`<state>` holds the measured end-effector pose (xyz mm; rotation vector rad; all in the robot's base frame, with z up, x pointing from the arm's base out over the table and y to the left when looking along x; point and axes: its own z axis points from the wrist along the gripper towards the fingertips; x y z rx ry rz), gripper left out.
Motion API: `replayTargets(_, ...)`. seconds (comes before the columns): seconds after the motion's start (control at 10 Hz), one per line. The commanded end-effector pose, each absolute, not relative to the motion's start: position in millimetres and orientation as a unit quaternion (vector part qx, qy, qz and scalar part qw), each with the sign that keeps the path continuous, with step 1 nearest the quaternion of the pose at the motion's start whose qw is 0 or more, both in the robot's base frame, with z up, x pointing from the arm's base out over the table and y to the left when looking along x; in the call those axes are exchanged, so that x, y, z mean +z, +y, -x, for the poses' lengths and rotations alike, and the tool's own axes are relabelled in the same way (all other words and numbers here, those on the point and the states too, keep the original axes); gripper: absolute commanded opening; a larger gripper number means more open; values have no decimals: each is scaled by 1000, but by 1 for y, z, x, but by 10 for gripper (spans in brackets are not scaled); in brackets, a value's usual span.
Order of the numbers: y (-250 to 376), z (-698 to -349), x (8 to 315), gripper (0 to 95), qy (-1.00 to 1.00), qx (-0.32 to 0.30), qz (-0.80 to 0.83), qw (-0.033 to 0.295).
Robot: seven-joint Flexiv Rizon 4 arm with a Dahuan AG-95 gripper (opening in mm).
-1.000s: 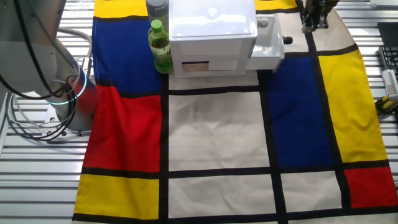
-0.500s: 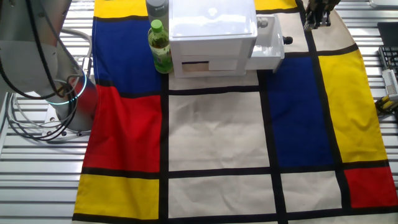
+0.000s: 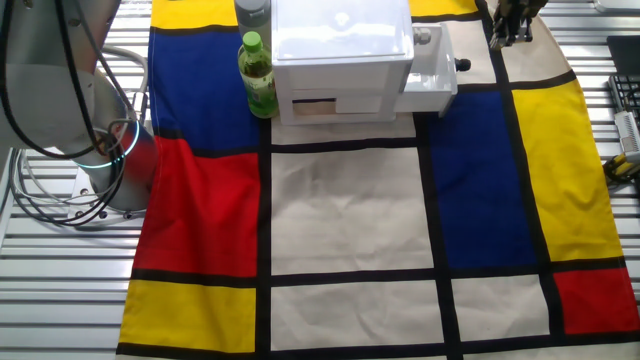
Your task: Use the gripper to push and close the drawer
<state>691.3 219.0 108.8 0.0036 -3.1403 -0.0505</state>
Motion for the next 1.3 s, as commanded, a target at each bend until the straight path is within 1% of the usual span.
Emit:
replayTargets(0.1,219,-692,106,0,-1000,-17,-1,0)
replayTargets(1.3,223,-695,77,0,-1000,-12,-2,1)
